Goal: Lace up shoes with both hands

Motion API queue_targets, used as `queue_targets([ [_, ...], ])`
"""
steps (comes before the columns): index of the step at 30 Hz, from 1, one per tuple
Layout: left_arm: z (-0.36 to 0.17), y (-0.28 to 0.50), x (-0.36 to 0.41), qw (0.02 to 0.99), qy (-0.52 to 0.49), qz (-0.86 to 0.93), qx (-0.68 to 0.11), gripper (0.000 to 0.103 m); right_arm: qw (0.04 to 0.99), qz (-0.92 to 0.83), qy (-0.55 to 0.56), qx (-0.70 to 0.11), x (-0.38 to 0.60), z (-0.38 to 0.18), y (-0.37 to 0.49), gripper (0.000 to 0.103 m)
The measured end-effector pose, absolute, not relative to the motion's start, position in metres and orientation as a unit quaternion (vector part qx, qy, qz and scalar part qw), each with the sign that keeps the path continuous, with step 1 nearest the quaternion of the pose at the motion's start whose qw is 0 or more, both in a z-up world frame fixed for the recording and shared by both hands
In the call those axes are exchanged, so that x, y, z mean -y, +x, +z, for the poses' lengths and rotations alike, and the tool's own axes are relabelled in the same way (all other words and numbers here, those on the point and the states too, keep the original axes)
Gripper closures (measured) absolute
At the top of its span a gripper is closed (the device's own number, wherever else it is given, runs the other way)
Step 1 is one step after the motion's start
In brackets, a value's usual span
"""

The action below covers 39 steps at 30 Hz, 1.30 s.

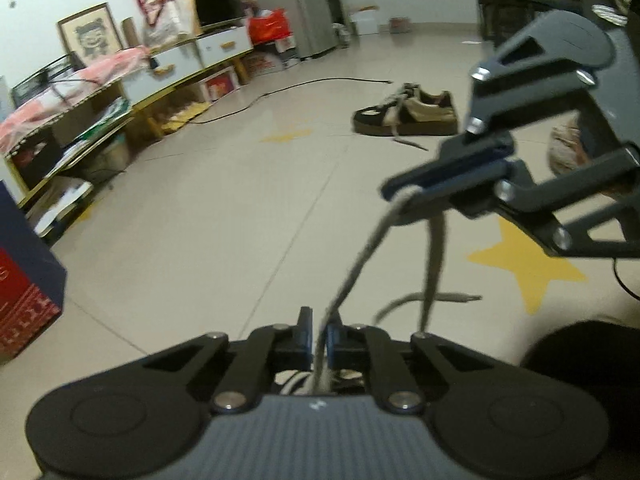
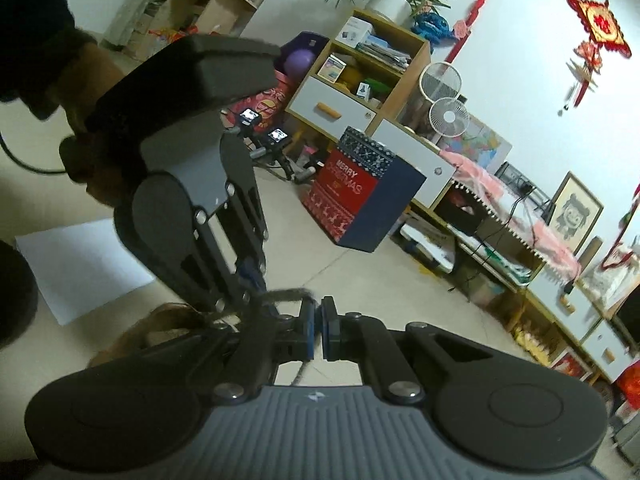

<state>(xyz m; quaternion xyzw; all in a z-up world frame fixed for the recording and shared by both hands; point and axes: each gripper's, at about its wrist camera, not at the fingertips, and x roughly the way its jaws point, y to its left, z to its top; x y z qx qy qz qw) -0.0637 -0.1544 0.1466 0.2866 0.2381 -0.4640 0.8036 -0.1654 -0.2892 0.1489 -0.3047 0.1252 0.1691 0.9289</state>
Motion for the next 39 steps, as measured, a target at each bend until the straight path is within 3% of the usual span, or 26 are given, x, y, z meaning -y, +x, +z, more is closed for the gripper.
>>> queue_targets([
  [13, 0.176, -0.058, 0.147, 0.875, 0.247, -0.371, -0.188, 0.101, 0.931, 0.161, -0.299, -0.135, 0.281, 0.142, -0.165, 0.1],
  [21, 0.199, -0.063, 0.138, 0.897, 0.24, -0.343, -0.14, 0.101, 0.949, 0.172, -0.21, -0.162, 0.293, 0.158, -0.152, 0.099],
  [23, 0.204, -0.065, 0.137, 0.902, 0.235, -0.339, -0.13, 0.101, 0.949, 0.181, -0.192, -0.174, 0.294, 0.16, -0.147, 0.092],
  [25, 0.207, -0.067, 0.135, 0.902, 0.235, -0.342, -0.122, 0.101, 0.948, 0.193, -0.175, -0.182, 0.296, 0.16, -0.142, 0.067],
  [38, 0.218, -0.083, 0.126, 0.904, 0.217, -0.36, -0.085, 0.1, 0.928, 0.282, -0.1, -0.223, 0.286, 0.156, -0.097, 0.068],
  [39, 0.218, -0.084, 0.125, 0.904, 0.215, -0.36, -0.081, 0.1, 0.926, 0.282, -0.095, -0.233, 0.284, 0.153, -0.092, 0.077],
])
